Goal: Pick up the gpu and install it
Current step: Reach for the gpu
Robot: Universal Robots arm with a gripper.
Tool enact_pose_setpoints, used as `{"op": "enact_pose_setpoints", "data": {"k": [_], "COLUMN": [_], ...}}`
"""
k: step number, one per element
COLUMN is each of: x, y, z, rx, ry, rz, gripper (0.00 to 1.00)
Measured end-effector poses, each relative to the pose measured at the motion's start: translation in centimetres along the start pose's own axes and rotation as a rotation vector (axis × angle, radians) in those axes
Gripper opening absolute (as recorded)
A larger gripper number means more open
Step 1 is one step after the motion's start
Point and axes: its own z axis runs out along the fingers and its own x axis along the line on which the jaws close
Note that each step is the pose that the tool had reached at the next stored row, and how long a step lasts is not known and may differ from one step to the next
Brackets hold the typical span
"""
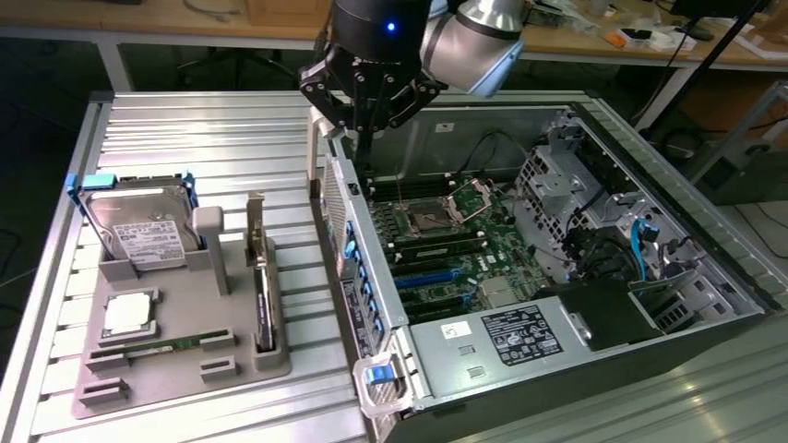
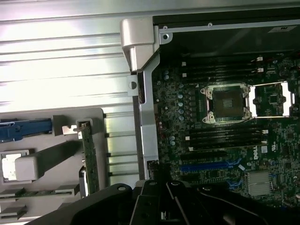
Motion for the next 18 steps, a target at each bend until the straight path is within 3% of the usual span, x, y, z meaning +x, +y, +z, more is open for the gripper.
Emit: {"op": "enact_pose_setpoints", "data": {"k": [18], "x": [1.2], "y": [-0.09], "z": [-0.04], "rx": [0.0001], "ry": [0.0000], "rz": [0.000], "gripper": [0.11]}}
